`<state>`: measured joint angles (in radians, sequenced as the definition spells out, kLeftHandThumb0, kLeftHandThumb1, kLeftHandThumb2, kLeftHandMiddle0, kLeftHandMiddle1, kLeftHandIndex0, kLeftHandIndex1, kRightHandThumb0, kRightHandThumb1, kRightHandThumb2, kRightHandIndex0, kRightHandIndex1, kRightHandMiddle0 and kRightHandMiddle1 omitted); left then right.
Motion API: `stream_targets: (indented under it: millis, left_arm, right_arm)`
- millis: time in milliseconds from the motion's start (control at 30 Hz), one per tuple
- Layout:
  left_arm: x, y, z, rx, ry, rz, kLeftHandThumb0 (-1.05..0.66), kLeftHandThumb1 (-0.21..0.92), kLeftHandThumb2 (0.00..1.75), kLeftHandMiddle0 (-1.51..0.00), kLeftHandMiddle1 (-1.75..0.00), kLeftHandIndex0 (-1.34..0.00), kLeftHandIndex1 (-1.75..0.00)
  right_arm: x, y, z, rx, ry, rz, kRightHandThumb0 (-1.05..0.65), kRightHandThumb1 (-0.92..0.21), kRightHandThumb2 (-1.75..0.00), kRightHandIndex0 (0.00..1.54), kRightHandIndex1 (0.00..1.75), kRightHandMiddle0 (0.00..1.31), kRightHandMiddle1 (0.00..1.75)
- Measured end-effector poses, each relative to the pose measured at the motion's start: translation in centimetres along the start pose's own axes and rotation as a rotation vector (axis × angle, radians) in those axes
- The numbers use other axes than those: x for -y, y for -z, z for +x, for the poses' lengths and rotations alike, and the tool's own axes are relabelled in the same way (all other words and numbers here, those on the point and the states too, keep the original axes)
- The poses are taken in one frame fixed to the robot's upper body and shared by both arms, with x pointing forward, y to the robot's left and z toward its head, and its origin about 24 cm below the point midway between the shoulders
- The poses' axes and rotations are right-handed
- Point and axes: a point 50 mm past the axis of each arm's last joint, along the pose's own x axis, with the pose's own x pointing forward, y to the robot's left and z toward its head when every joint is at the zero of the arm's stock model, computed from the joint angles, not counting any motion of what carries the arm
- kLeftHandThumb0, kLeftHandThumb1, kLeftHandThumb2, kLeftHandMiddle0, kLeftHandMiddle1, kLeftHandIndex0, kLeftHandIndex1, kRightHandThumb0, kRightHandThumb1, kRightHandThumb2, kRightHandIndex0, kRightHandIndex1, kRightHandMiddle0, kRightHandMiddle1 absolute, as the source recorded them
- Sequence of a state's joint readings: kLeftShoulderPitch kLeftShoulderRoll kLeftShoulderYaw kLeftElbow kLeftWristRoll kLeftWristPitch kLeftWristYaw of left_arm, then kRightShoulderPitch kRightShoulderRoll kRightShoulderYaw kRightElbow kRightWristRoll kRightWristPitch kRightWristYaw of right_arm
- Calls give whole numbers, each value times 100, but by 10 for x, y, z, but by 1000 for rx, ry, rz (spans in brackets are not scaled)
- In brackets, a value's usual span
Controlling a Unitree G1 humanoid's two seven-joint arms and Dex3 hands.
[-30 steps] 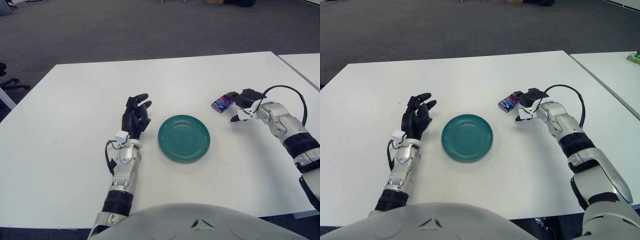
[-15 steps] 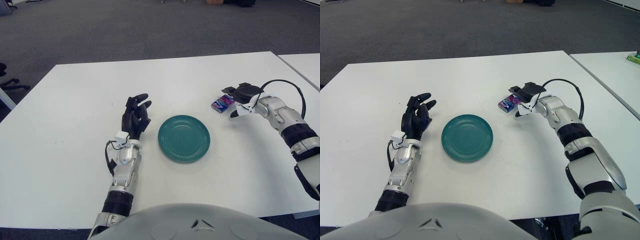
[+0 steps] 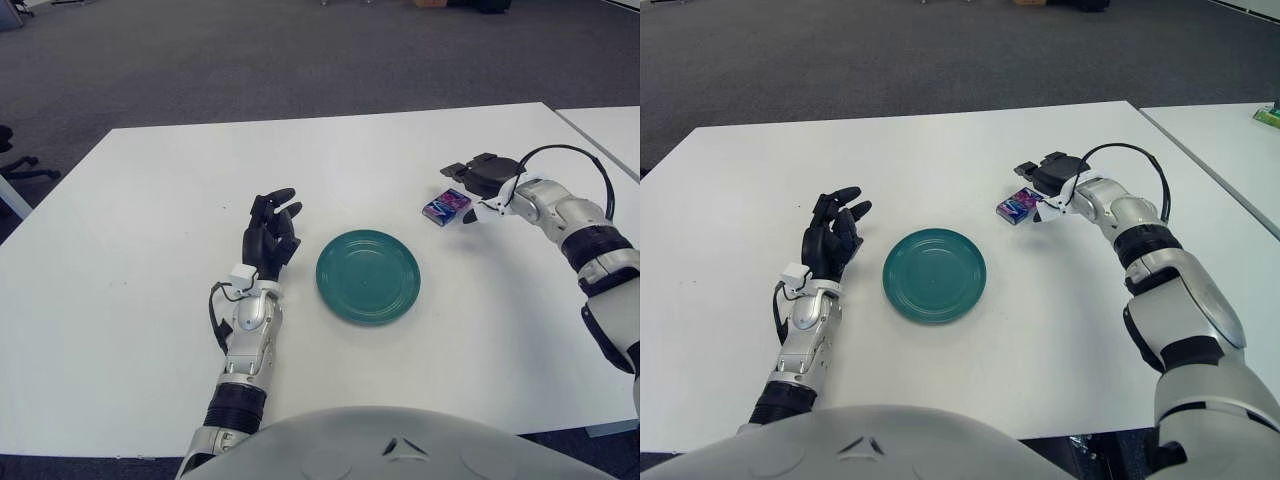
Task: Put the gum into the plate.
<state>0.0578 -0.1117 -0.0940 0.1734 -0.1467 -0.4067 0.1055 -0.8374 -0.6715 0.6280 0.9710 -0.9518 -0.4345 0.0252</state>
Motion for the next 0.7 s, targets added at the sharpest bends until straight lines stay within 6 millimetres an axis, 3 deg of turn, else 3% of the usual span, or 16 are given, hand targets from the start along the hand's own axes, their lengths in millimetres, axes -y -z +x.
stream_targets:
  millis: [300,700]
  left_arm:
    - [0,0,-1,7,-1,-16,-73,92,75,-37,-83,-30,-114]
    - [0,3,-8,-7,-3,-43,-72,92,76,-36,-80,-28,-110]
  right_arm:
    - [4,1,4,-1,-19,-30,-88,-92,-12,14,5,0,2]
    - [-16,-3,11,-21,-101,-46,-94,-90,-7,22,5,2,2]
